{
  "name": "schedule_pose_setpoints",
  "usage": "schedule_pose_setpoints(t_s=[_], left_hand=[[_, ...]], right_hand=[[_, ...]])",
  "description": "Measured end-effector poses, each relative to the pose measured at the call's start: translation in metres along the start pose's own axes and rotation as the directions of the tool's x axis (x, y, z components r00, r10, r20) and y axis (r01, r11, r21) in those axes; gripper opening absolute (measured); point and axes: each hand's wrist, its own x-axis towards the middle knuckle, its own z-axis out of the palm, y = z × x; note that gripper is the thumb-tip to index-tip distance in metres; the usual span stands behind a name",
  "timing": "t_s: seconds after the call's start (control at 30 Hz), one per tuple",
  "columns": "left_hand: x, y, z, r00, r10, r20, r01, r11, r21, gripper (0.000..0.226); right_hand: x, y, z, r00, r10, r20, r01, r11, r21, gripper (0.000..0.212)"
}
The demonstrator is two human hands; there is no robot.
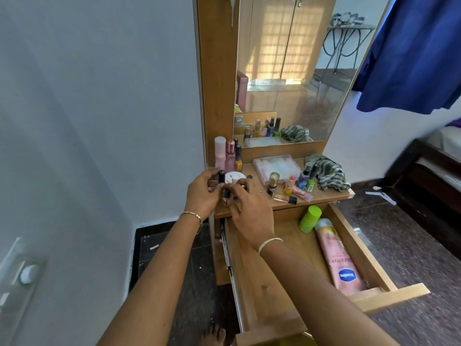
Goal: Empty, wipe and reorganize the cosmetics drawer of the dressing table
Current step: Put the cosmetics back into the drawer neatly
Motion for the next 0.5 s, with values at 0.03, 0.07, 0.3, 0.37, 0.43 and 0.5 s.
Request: schedule_pose_setpoints(t_s=[0.03,0.07,0.3,0.37,0.43,0.5], left_hand=[[0.001,-0.001,0.001,1.0,0.009,0.006,-0.009,1.0,0.011,0.041],[0.002,-0.002,0.001,1.0,0.017,0.011,-0.017,0.999,0.028,0.039],[-0.002,-0.005,0.003,0.999,0.046,0.006,-0.046,0.994,0.097,0.034],[-0.008,-0.001,-0.001,0.997,0.07,-0.024,-0.068,0.994,0.082,0.032],[-0.017,0.004,-0.005,0.992,0.102,-0.069,-0.099,0.994,0.039,0.029],[-0.029,0.012,-0.007,0.988,0.124,-0.095,-0.126,0.992,-0.012,0.03]], right_hand=[[0.001,-0.002,0.0,1.0,-0.005,0.0,0.005,1.0,0.0,0.031],[0.001,-0.004,0.001,1.0,-0.012,0.004,0.012,1.0,0.005,0.03],[-0.002,-0.006,0.003,0.997,0.029,0.076,-0.034,0.998,0.06,0.037],[-0.006,-0.003,-0.001,0.997,0.04,0.069,-0.048,0.991,0.125,0.042],[-0.013,0.005,-0.007,0.999,0.051,0.018,-0.053,0.977,0.207,0.043],[-0.024,0.019,-0.017,0.994,0.094,-0.047,-0.078,0.958,0.275,0.04]])
